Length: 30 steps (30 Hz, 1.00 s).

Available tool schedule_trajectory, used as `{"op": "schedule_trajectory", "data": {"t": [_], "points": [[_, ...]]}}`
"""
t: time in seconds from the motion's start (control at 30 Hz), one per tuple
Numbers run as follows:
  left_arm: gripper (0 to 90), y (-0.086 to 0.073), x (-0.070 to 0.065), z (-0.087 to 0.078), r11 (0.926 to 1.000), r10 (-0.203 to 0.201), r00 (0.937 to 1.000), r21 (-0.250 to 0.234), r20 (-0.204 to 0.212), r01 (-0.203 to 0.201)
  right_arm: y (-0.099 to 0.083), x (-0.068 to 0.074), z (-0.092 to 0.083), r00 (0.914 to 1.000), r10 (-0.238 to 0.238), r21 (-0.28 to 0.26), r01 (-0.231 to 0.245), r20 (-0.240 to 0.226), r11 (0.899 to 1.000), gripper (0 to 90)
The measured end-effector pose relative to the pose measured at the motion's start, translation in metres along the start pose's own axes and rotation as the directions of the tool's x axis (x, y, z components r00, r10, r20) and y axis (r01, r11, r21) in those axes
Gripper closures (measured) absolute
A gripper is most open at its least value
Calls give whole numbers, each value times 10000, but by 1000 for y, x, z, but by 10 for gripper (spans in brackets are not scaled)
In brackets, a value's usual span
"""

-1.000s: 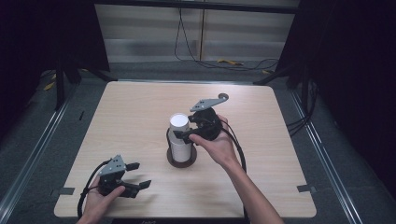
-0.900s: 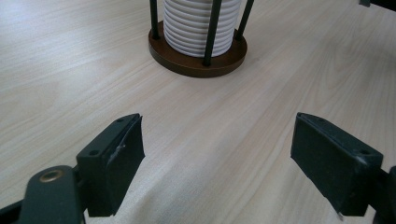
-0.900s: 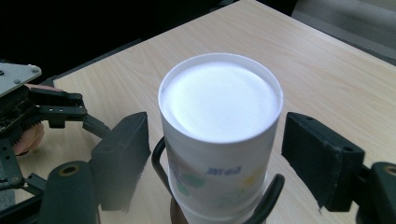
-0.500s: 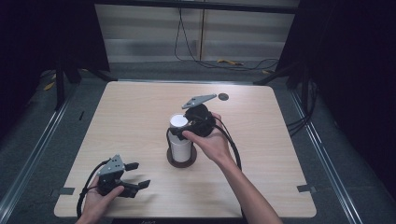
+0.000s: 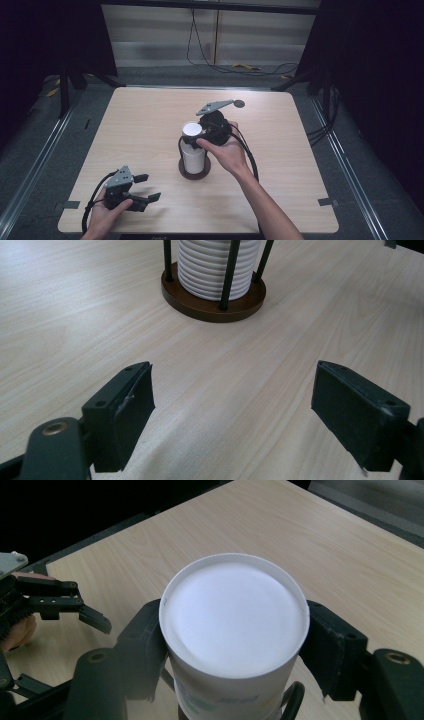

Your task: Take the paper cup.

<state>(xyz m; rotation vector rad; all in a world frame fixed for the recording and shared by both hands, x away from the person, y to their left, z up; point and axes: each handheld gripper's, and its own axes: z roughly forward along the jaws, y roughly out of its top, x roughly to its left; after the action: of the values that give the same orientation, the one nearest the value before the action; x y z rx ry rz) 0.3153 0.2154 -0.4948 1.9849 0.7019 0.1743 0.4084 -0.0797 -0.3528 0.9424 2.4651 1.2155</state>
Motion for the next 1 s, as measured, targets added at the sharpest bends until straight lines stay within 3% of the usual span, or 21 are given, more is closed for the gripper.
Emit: {"op": "schedule_trajectory", "data": {"t": [0.4,1.0], "points": [[172,0,0,1,10000,-31,10000,42,-3,31,2,-1,-4,9999,108,-184,-109,-60,9998,329],[172,-1,1,1,10000,-23,10000,60,29,22,11,-2,-20,9993,326,-960,-344,-199,9948,342]]}}
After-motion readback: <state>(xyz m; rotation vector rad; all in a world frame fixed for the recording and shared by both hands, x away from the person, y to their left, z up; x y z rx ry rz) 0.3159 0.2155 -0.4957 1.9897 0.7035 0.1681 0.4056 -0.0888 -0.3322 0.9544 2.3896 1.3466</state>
